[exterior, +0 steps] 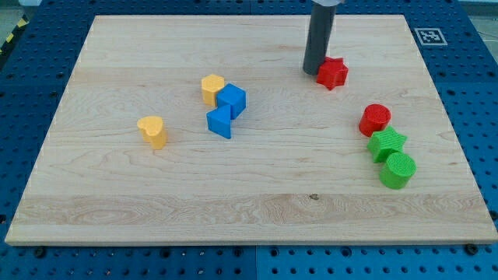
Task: Move red star into red circle
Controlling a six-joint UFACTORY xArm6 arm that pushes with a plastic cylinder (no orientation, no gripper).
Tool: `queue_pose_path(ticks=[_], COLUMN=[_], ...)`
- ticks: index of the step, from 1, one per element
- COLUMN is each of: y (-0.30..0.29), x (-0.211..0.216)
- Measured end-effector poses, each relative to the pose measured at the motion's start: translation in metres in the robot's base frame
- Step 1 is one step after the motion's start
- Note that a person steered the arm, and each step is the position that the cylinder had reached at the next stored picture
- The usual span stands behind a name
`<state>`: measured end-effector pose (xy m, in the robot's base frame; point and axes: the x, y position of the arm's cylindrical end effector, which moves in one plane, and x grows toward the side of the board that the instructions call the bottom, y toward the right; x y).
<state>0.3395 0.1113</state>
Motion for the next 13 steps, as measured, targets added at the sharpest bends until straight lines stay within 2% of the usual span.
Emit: queue_pose_path(ticks=[2,4,6,7,8,9,12,13], y=[0.052,0.071,0.095,0.136,0.178,0.169,0.103,0.097], x=[0.019,0.001,0.024,0.018,0.035,0.06,0.049,0.047])
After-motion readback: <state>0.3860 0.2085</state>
